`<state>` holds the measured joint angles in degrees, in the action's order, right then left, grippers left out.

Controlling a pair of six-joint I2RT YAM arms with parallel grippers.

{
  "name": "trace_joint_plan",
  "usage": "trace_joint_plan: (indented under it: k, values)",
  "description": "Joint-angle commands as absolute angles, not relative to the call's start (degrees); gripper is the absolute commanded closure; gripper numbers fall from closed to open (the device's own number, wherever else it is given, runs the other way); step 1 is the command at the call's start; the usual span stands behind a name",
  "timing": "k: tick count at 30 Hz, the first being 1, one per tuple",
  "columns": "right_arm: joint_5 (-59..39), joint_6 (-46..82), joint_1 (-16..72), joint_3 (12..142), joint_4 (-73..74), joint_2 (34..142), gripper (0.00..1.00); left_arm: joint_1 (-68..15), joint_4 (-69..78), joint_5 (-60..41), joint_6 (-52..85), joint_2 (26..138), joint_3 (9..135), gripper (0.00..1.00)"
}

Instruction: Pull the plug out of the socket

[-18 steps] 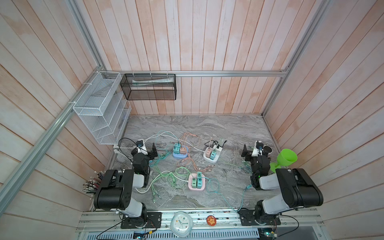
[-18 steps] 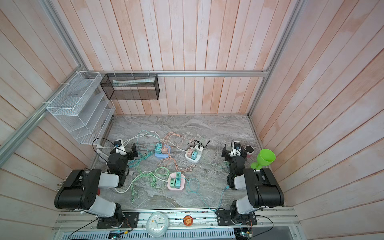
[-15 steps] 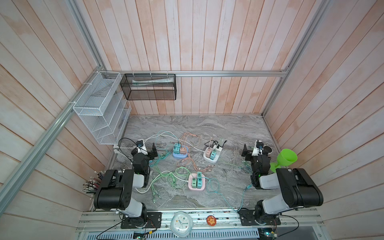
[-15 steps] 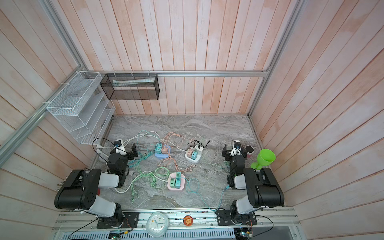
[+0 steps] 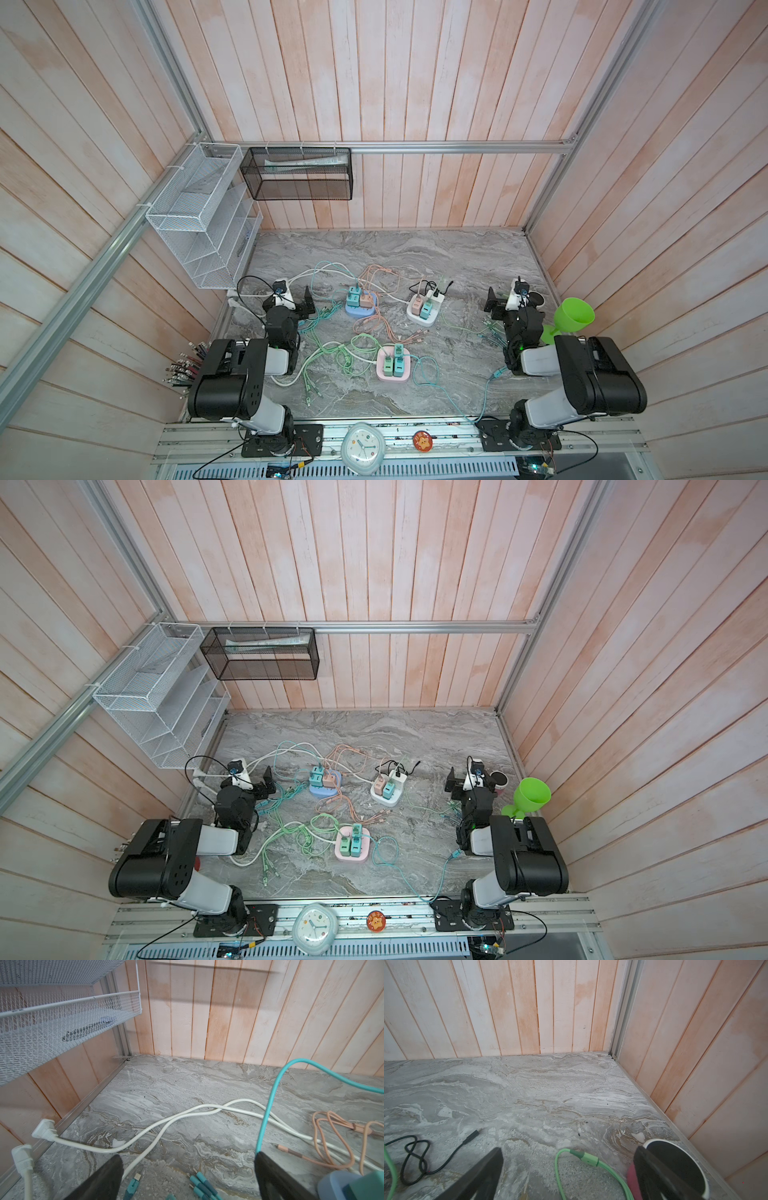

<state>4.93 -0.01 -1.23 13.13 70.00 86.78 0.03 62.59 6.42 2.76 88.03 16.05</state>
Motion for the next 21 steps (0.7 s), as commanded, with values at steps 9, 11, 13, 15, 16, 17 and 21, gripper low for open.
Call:
trace_joint_plan:
  k: [9,11,13,15,16,17,21]
  values:
    - [1.7,1.3,-2.2,14.1,68.9,87.1,0.02,0.0,63.5,6.9,2.3,88.1,16.4,0.0]
    - [2.9,2.4,-2.2,14.1,70.4,87.0,0.02,0.0,64.2,7.3,2.5,87.9,16.5,0.0]
    - [4.5,2.9,-2.2,16.4,63.7,83.0,0.02,0.0,51.8,7.9,2.8,83.4,21.0,0.0]
    - [4.2,4.8,-2.2,21.9,47.5,76.7,0.02,0.2,34.3,8.0,4.1,77.9,28.7,0.0]
    - [1.4,4.3,-2.2,24.7,39.2,73.6,0.02,0.2,26.7,7.4,5.4,75.4,32.5,0.0]
    - [-1.4,4.9,-2.2,26.7,34.6,71.0,0.03,0.2,20.6,5.8,6.6,73.0,35.5,0.0]
    - [-12.1,10.2,-0.6,30.8,22.5,62.4,0.11,-0.6,7.8,0.9,9.5,63.5,40.5,0.0]
